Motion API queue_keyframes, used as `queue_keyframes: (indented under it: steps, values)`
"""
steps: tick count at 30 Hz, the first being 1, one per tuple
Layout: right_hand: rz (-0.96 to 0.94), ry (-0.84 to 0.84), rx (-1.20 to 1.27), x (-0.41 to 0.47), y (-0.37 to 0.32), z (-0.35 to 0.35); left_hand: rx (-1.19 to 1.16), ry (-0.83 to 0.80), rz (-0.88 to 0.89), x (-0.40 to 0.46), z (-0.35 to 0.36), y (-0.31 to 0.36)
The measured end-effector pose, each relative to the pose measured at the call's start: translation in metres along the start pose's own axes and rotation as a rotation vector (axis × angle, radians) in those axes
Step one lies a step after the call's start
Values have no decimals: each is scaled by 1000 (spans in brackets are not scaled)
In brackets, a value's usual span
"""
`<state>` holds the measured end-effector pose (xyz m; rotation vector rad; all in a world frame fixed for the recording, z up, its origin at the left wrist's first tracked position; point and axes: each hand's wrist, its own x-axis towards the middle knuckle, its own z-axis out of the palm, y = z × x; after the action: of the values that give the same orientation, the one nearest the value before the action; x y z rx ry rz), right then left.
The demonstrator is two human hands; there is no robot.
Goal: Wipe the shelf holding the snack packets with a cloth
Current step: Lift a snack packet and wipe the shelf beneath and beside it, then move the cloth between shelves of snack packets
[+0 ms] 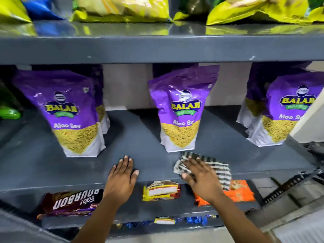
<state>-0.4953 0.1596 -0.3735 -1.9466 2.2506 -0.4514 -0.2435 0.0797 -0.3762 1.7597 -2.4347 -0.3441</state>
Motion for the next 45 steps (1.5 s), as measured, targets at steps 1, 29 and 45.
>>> queue_keyframes:
  steps: [1,29,45]
  values:
    - [-21,-25,9,3,-25,6,-21,16,-8,-7,-4,-24]
    - [-386,-281,-5,54,-415,125,-67,203,-380,-53,-63,-318]
    - [-50,-506,185,-52,-281,74,4,112,-386,-59,-65,-283]
